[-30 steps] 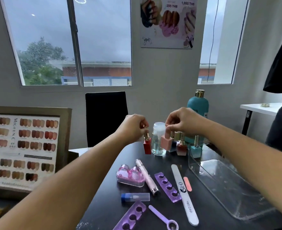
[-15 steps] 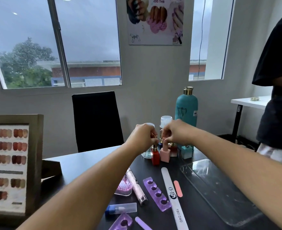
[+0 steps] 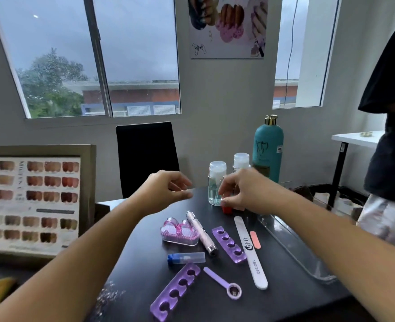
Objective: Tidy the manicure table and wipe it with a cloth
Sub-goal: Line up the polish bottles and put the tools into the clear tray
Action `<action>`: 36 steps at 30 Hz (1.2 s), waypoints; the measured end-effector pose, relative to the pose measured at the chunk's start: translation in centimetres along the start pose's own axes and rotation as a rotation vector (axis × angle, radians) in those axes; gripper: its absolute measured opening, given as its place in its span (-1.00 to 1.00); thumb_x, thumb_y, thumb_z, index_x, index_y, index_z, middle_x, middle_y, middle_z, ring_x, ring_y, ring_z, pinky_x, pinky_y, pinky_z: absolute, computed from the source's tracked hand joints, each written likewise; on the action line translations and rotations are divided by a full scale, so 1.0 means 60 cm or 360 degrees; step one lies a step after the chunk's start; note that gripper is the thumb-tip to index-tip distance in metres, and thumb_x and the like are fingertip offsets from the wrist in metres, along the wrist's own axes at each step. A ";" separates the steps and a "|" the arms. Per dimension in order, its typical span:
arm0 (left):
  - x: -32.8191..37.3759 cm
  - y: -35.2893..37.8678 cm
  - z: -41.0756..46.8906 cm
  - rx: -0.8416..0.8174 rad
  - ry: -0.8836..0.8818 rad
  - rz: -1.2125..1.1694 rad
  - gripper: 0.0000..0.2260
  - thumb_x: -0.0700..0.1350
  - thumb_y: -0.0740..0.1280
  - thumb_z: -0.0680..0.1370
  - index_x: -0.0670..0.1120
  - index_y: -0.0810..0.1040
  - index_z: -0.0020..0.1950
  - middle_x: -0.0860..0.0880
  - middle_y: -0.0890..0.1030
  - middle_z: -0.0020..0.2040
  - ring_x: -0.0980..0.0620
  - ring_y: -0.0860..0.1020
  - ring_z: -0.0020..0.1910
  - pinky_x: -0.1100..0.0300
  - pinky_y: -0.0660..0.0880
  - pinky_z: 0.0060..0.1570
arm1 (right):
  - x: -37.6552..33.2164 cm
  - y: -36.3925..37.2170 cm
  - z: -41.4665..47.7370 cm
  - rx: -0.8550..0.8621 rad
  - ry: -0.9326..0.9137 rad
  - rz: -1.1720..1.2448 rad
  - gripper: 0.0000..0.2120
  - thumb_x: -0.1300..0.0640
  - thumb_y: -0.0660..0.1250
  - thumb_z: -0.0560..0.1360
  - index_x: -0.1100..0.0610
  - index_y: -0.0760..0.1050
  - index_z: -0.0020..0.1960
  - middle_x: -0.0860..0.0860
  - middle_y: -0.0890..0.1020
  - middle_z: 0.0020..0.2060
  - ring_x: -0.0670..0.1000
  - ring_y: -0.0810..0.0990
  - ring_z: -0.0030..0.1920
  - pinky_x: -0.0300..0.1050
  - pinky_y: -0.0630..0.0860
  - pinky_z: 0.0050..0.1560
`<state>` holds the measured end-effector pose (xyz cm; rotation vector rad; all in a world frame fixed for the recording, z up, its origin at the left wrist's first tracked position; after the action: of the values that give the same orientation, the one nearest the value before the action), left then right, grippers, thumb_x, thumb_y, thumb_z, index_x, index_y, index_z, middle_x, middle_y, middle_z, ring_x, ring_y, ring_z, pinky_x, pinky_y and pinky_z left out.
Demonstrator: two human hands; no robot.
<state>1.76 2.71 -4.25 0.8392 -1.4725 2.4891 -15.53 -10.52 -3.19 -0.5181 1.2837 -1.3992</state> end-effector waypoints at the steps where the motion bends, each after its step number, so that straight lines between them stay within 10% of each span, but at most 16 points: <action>1: -0.007 -0.001 -0.013 -0.0060 -0.0020 0.0006 -0.78 -0.04 0.47 0.39 -0.02 0.61 0.01 0.03 0.64 -0.09 0.11 0.60 -0.10 0.30 0.53 -0.08 | -0.008 0.014 -0.010 -0.0054 0.0012 0.0044 -0.82 0.04 0.51 0.37 0.06 0.65 -0.06 -0.22 0.54 -0.35 -0.28 0.49 -0.35 -0.54 0.36 -0.34; 13: -0.053 0.020 -0.088 -0.0201 -0.0187 -0.0034 -0.82 -0.19 0.44 0.42 -0.12 0.65 0.01 -0.06 0.67 -0.07 0.10 0.59 -0.16 0.47 0.47 -0.21 | -0.053 0.118 -0.047 -0.0295 0.0477 0.0027 -0.59 -0.09 0.52 0.33 0.28 0.64 -0.11 0.16 0.69 -0.19 0.11 0.65 -0.18 -0.05 0.54 -0.21; 21: -0.062 0.014 -0.096 -0.0113 -0.0187 -0.0062 -0.86 -0.16 0.43 0.43 -0.10 0.68 -0.03 0.02 0.65 -0.15 0.17 0.55 -0.24 0.53 0.42 -0.32 | -0.054 0.125 -0.029 -0.0327 0.0630 -0.0066 -0.69 0.06 0.47 0.30 0.15 0.37 -0.42 0.01 0.43 -0.50 -0.03 0.39 -0.51 -0.19 0.25 -0.53; 36: 0.074 0.002 0.005 -0.0048 0.0145 -0.0438 -0.86 -0.18 0.50 0.36 -0.09 0.70 -0.09 -0.01 0.69 -0.21 0.08 0.63 -0.19 0.21 0.56 -0.06 | 0.029 -0.117 -0.120 -0.0150 0.0650 0.0131 -0.85 0.09 0.47 0.37 0.15 0.64 -0.31 -0.02 0.60 -0.47 -0.19 0.47 -0.57 -0.34 0.39 -0.53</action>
<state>-1.92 1.67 -1.92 0.8472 -1.2665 2.2664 -25.19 -10.63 0.17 -0.2426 1.6843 -1.4253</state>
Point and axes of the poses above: each hand's wrist, its own z-axis towards the middle knuckle, its own y-axis out of the palm, x = y × z, the point moved 1 cm from there along z, towards the middle knuckle
